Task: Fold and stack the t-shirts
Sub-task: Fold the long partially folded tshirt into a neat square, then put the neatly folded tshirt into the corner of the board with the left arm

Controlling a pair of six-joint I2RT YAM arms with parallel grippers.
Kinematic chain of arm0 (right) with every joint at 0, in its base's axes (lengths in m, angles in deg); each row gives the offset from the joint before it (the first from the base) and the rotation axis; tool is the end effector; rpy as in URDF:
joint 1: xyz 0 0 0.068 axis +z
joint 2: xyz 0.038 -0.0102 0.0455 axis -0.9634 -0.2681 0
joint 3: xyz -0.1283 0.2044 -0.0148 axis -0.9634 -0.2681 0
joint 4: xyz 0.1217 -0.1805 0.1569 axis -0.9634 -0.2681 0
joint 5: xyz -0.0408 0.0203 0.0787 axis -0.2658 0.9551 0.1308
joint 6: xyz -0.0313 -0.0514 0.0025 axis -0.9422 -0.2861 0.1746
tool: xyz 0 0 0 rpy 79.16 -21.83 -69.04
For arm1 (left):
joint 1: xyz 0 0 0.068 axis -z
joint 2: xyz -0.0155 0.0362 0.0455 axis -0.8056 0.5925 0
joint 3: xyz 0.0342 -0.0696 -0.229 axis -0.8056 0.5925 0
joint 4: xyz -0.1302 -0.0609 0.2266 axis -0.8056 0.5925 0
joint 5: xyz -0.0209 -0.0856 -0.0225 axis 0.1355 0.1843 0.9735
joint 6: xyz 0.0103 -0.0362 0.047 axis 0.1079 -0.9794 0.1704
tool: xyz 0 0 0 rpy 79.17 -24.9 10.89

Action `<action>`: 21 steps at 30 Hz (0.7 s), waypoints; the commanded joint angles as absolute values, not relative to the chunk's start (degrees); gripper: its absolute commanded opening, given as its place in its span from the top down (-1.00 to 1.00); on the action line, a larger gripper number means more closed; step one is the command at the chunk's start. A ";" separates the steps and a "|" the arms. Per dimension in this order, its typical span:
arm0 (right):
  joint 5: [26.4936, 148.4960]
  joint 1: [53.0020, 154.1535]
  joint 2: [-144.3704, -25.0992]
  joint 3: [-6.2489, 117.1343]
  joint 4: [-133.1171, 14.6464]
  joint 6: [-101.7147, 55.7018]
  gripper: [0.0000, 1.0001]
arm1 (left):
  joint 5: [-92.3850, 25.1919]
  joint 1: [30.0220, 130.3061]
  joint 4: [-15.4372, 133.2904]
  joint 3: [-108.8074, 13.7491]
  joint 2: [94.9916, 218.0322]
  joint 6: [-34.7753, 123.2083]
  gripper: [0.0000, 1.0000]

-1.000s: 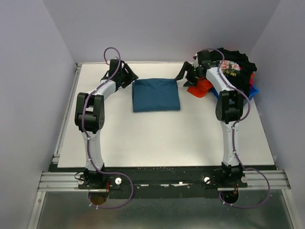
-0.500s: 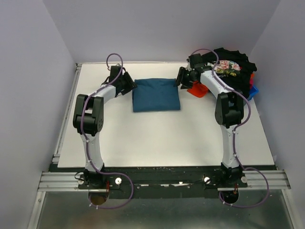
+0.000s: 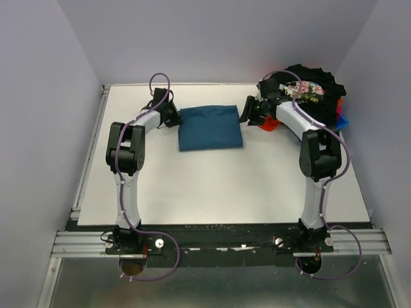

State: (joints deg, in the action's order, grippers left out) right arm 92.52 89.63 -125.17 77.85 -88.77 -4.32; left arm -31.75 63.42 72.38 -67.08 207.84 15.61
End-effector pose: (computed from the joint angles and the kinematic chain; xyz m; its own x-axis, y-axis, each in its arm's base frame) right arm 0.4475 0.1316 0.1711 -0.8652 0.2005 -0.4596 -0.0094 0.9099 0.4147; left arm 0.4728 -0.0891 0.1183 -0.7295 -0.5192 -0.4453 -0.2417 0.8047 -0.5422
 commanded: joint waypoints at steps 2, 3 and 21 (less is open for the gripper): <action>92.59 89.48 -118.10 72.81 -84.84 -3.72 -0.09 | -35.26 62.46 77.99 -68.09 208.90 18.88 1.00; 92.77 89.48 -117.04 71.67 -84.40 -3.63 -0.09 | -35.44 61.93 78.25 -67.56 208.46 19.40 1.00; 94.97 92.82 -109.13 65.50 -82.11 -3.02 -0.07 | -54.32 41.64 89.94 -62.11 199.15 31.45 1.00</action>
State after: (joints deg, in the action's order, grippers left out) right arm 93.61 92.73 -112.93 66.59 -83.55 -3.28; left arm -42.59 45.81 83.27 -62.16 201.07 26.69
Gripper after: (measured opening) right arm 0.538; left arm 0.025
